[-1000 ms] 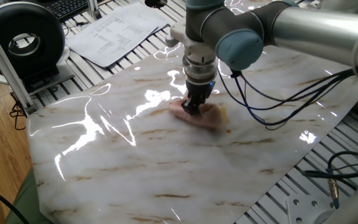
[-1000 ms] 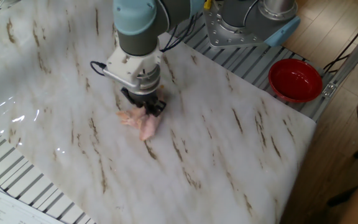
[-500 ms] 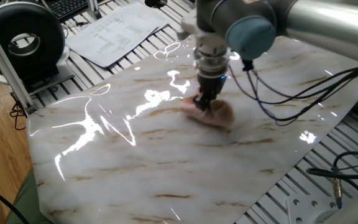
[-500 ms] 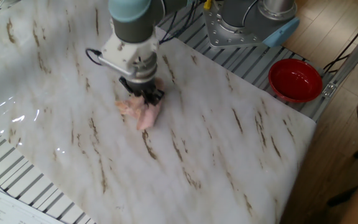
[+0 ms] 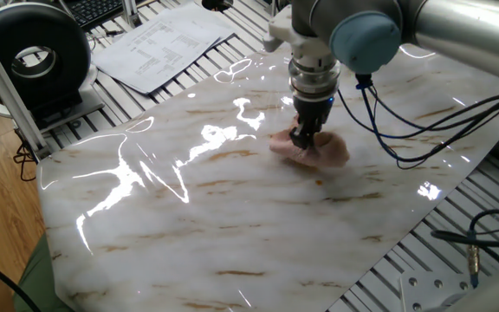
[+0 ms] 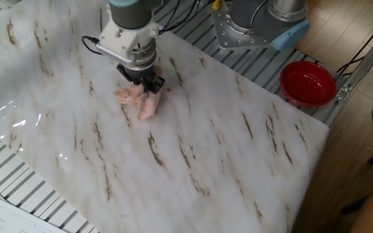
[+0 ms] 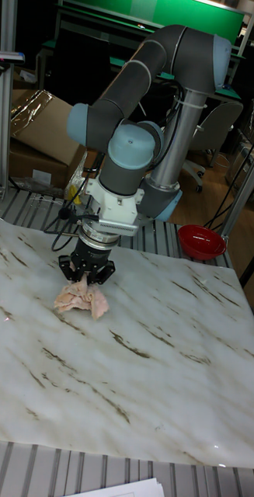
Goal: Clean the table with a cloth
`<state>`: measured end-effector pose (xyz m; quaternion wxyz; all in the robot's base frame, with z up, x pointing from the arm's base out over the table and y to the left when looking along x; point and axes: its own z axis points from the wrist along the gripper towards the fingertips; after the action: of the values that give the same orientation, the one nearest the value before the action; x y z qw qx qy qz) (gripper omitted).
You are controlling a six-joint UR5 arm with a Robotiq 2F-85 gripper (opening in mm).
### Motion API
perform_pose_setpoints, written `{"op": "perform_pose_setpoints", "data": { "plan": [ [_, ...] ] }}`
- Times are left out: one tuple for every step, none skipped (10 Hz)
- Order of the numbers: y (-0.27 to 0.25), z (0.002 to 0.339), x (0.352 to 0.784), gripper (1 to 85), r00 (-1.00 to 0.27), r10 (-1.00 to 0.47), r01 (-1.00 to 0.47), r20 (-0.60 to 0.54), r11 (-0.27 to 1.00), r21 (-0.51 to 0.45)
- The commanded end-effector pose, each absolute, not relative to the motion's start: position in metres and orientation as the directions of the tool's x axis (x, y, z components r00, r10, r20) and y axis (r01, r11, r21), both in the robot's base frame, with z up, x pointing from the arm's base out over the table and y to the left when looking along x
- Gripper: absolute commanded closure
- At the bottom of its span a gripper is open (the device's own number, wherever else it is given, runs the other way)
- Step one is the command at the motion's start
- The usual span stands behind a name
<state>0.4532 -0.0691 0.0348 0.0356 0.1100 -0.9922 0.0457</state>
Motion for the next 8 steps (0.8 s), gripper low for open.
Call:
{"op": "perform_pose_setpoints", "data": {
  "plan": [
    [-0.069, 0.035, 0.455, 84.3, -0.961, -0.268, -0.273, 0.070, 0.960, -0.064],
    [-0.080, 0.037, 0.453, 84.3, -0.951, -0.294, -0.303, 0.093, 0.947, -0.102],
    [-0.083, 0.037, 0.452, 84.3, -0.946, -0.308, -0.318, 0.100, 0.942, -0.108],
    [-0.081, 0.032, 0.439, 84.3, -0.941, -0.325, -0.332, 0.091, 0.940, -0.073],
    [-0.087, 0.033, 0.425, 84.3, -0.939, -0.332, -0.336, 0.087, 0.941, -0.047],
    [-0.092, 0.035, 0.414, 84.3, -0.941, -0.325, -0.330, 0.096, 0.943, -0.042],
    [-0.091, 0.031, 0.408, 84.3, -0.940, -0.329, -0.332, 0.084, 0.943, -0.017],
    [-0.092, 0.027, 0.406, 84.3, -0.937, -0.342, -0.343, 0.078, 0.939, -0.008]
  ]
}}
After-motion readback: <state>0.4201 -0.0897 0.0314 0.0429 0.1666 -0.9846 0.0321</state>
